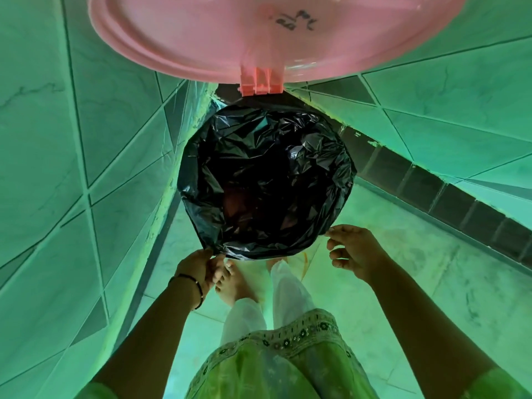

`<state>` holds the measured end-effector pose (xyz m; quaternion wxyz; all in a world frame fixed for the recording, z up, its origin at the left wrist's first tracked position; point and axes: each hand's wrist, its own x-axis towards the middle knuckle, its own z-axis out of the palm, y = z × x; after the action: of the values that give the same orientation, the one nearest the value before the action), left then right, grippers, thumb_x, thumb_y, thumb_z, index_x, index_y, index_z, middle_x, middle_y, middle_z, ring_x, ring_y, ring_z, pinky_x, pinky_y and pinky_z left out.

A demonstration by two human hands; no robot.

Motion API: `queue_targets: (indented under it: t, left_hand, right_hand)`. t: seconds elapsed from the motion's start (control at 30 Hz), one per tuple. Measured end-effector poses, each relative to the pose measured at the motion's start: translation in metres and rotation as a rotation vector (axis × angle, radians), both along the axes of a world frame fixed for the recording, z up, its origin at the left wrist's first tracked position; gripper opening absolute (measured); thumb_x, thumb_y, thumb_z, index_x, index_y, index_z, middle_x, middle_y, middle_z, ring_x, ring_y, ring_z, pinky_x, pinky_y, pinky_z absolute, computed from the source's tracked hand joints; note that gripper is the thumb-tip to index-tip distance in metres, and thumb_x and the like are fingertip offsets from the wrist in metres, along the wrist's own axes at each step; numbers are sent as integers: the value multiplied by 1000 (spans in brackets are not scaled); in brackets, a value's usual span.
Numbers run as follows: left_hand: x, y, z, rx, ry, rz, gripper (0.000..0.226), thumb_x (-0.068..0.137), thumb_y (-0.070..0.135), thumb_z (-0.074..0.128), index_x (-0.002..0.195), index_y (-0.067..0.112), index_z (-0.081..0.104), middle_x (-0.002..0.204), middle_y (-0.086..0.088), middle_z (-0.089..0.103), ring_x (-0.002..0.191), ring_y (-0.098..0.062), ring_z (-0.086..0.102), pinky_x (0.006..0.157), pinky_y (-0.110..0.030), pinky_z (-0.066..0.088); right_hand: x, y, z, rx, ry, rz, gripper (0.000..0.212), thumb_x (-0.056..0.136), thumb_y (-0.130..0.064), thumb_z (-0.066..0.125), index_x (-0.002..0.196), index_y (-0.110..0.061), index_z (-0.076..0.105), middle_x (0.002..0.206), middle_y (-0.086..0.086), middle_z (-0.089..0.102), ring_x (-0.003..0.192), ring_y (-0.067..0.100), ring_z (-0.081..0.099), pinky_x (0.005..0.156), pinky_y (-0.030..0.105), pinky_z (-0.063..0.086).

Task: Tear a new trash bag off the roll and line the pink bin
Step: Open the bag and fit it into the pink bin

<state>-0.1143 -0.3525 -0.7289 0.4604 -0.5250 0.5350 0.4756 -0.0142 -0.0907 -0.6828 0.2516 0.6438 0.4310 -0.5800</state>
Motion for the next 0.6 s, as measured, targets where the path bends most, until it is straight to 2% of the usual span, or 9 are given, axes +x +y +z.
queue_targets:
  t: [0.07,0.1,0.13,0.17,0.2,0.27,0.33,0.5,0.6]
  left_hand:
    - [-4,10,1,22,-18,144,23,99,12,36,113,1,52,53,-12,70,55,-15,69,42,-17,52]
    - [-4,14,-2,15,-16,211,31,100,12,35,124,-2,48,79,-18,75,83,-21,71,63,-18,58]
    - [-5,19,-2,-1,-10,272,35,100,12,33,130,-3,44,110,-20,69,108,-25,63,87,-24,53]
    - [-5,23,-2,2,0,303,35,101,13,32,130,-2,46,128,-18,59,119,-28,55,96,-31,46]
    - [-5,27,1,29,16,320,32,100,14,32,121,1,53,129,-17,56,115,-29,56,93,-33,48]
    - [-3,33,2,96,53,353,27,99,16,34,96,9,60,107,-11,61,90,-27,60,69,-35,59]
    - [-2,36,5,154,67,407,28,98,23,36,92,12,61,97,-9,62,86,-26,60,56,-38,60]
    - [7,38,3,249,74,457,44,97,45,30,109,16,59,109,-9,61,98,-27,58,76,-49,47]
    - [10,38,5,254,51,480,56,93,59,22,109,18,57,107,-11,60,98,-29,56,88,-52,41]
  right_hand:
    - [-2,4,-2,-45,13,-156,16,93,-15,52,80,-10,61,59,6,55,43,17,48,50,25,40]
    - [-4,6,-2,-70,45,-265,17,94,-20,51,83,-10,60,55,4,56,41,16,48,48,24,41]
    - [-6,8,-2,-88,88,-351,18,94,-25,52,84,-12,58,51,1,56,39,14,48,45,22,41]
    - [-8,11,-3,-94,129,-396,19,93,-28,52,82,-13,57,48,-1,55,38,12,48,42,20,41]
    - [-11,13,-4,-85,162,-413,19,93,-28,53,78,-15,55,47,-2,55,37,11,48,40,19,41]
    - [-16,14,-7,-34,200,-429,21,93,-21,54,73,-15,52,45,-3,55,35,9,48,39,17,42]
    - [-20,15,-10,-1,202,-492,21,93,-15,54,72,-14,53,43,-2,54,34,9,47,39,16,41]
    - [-12,15,-29,24,123,-547,15,92,-11,54,77,-8,57,41,0,56,33,12,51,37,18,43]
    - [-12,16,-44,84,65,-521,14,92,-8,53,80,-5,58,43,1,63,37,13,61,40,21,51]
